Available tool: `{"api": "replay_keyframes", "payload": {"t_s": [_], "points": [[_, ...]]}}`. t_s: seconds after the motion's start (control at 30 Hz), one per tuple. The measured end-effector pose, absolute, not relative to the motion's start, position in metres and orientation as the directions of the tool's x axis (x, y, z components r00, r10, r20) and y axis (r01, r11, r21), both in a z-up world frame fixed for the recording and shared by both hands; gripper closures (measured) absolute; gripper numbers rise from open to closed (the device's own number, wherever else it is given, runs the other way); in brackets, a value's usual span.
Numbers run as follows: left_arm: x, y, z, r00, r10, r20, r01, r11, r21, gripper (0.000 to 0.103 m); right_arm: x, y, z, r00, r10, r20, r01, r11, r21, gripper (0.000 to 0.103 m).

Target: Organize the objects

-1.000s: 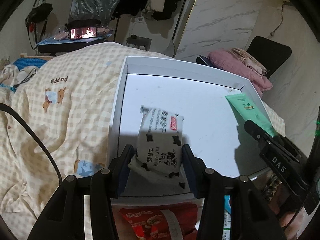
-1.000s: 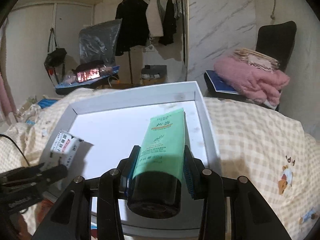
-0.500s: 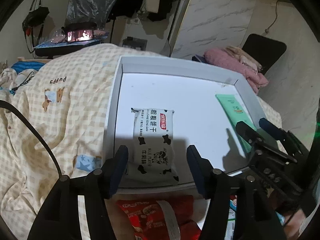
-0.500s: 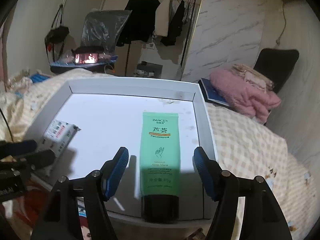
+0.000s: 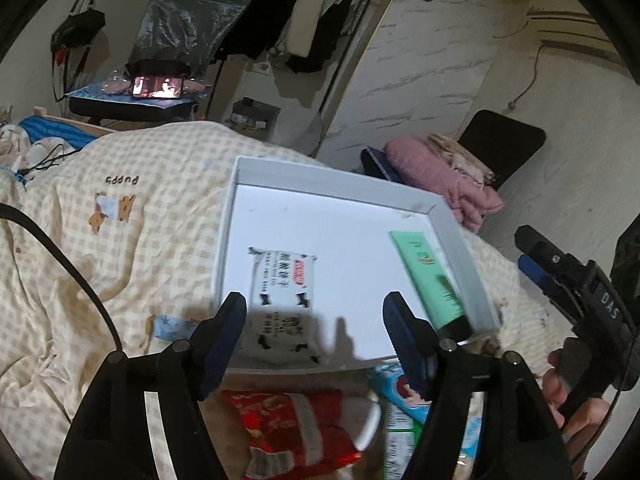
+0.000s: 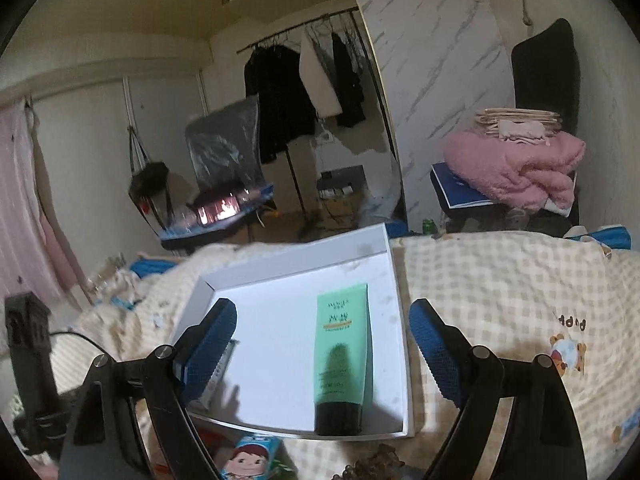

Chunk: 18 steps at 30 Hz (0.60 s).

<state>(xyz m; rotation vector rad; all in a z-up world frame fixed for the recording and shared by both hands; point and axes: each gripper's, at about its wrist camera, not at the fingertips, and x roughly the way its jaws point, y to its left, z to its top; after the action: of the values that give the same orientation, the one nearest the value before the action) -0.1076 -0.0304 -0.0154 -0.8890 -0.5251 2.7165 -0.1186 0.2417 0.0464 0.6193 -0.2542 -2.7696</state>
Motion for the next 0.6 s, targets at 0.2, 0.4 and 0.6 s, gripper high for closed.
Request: {"api": "replay_keyframes", "payload": {"t_s": [0.2,0.4,0.6], "points": [[-0.089,-0.019,0.01,-0.812,0.344,-0.471,-0.17,-0.912,-0.373,0.026,-0.096,0.23,0.076,-0.879,-0.332,-0.341,0.274,-0.939,0.206,0.014],[-0.061,-0.014,0.041,-0.876,0.304,-0.375,-0.188,-0.93,-0.314,0.021,-0.077,0.232,0.099,-0.863,-0.401,-0.307,0.321,-0.905,0.278,0.014],[-0.034,-0.012,0.064,-0.889,0.297,-0.348,-0.199,-0.936,-0.292,0.019,-0.046,0.232,0.127,-0.853,-0.457,-0.252,0.383,-0.876,0.293,0.0]]}}
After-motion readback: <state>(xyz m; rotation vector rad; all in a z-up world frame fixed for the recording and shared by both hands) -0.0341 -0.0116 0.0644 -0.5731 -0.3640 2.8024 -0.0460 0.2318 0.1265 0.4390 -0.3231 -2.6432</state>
